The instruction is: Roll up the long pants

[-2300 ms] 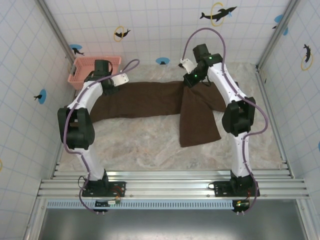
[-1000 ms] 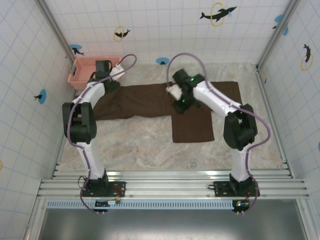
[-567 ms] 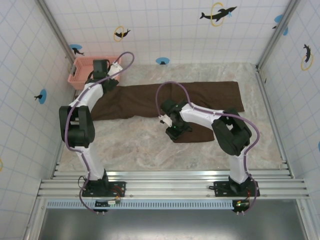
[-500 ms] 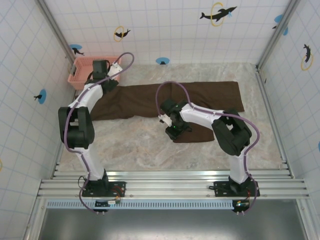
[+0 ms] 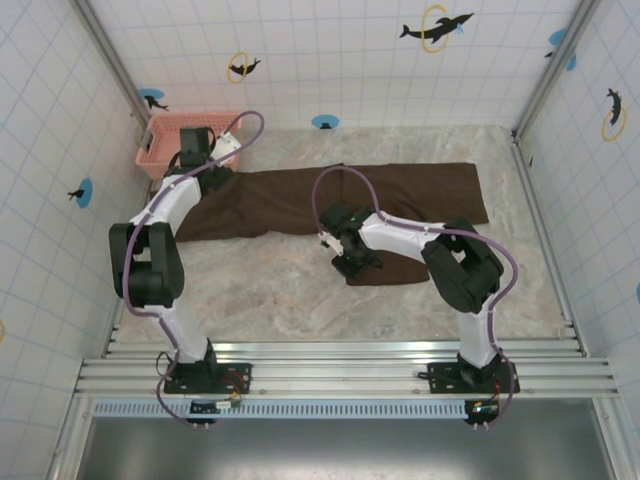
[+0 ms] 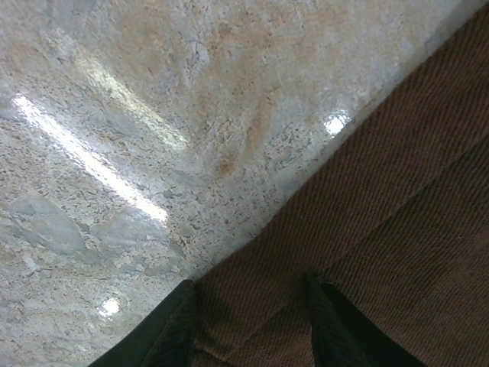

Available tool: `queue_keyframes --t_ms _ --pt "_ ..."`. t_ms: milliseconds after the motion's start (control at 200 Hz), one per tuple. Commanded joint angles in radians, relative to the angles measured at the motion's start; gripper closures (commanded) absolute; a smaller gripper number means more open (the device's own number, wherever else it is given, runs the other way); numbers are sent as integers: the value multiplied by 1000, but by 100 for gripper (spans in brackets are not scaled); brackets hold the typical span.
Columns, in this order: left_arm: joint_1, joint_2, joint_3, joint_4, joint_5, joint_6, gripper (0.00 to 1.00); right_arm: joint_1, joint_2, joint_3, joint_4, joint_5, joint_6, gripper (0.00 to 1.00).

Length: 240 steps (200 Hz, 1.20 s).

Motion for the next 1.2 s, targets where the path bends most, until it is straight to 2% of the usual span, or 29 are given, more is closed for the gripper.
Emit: queue_keyframes --t_ms 0,75,240,285,355,530,681,816,1196 --pt "7 -41 -9 17 21 -13 11 5 35 -46 -39 58 21 57" --pt "7 -43 -9 15 23 -21 11 7 45 -54 -40 71 31 68" --pt "8 -51 -9 8 27 -22 11 9 49 -87 -36 105 52 83" --pt "8 -55 -9 7 26 -20 11 9 33 -89 -41 135 49 89" --pt "8 -59 -9 6 24 -15 11 0 -8 -76 -79 223 40 92" --pt "9 -75 -43 11 25 -15 11 -138 -130 36 -189 356 16 93" --pt "10 -88 -59 22 42 -32 11 -318 -129 213 -237 378 -16 92" --pt "10 -105 -84 26 54 -43 12 -429 -27 405 -262 394 -59 91" --pt "9 -201 -144 -50 99 -56 12 -623 326 895 -340 471 -101 92"
